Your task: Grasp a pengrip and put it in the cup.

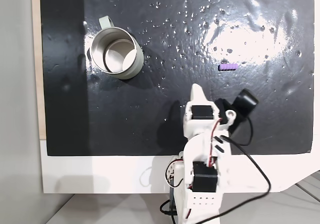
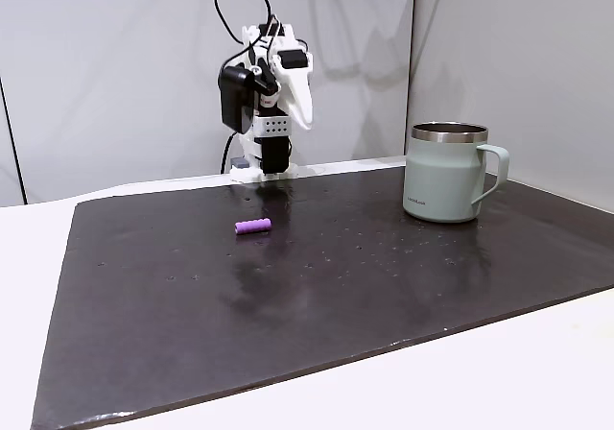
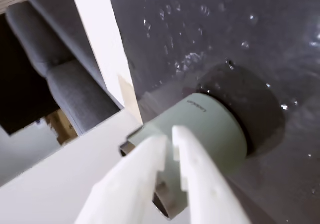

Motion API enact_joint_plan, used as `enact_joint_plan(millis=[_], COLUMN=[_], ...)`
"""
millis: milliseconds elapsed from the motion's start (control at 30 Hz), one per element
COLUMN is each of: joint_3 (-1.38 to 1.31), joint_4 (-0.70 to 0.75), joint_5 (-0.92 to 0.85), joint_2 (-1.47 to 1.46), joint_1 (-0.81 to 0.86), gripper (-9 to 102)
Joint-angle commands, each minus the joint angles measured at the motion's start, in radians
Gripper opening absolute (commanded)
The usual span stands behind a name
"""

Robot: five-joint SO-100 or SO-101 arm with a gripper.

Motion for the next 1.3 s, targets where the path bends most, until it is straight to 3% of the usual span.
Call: enact_joint_plan(millis=[0,233,500,1267], joint_3=[-0.328,-0.655,-0.793,-0.923], joint_4=[0.117,0.290,0.341,0.276], joint_5=[-0.063,-0.132,-0.265,-0.489], joint_2=[-0.232,-0.640,-0.864,-1.370], joint_1=[0.086,0.245,0.278,0.353], gripper=[3,15,24,25])
